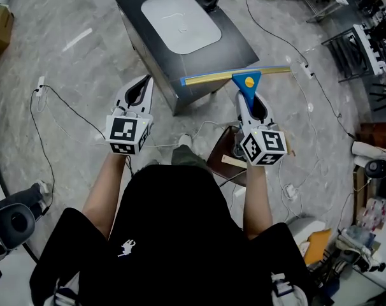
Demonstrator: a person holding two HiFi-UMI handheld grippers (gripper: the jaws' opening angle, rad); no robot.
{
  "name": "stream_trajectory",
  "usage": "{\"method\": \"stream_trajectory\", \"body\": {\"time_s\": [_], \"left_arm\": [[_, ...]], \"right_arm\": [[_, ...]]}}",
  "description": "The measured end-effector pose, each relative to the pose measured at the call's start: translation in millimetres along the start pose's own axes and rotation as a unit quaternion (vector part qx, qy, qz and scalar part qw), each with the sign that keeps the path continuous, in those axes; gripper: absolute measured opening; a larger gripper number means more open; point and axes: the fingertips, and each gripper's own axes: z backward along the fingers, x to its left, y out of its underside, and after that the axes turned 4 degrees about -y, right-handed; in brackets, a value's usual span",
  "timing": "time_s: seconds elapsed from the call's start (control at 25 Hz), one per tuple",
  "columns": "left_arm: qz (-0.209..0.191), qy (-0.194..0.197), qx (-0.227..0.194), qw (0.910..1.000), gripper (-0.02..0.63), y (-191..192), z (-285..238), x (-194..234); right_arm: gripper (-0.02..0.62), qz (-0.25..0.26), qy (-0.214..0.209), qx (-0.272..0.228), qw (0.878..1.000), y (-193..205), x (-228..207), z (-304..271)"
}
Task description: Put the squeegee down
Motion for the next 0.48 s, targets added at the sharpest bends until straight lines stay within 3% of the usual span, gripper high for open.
{"method": "stream_trajectory", "body": {"time_s": [0.48], "left_arm": [[-0.023, -0.024, 0.025, 0.9991, 0.003, -2.9, -61.5, -38.8]], "right_arm": [[0.132, -0.011, -0.041, 0.015, 0.999, 19.4, -73.3, -36.1]]}}
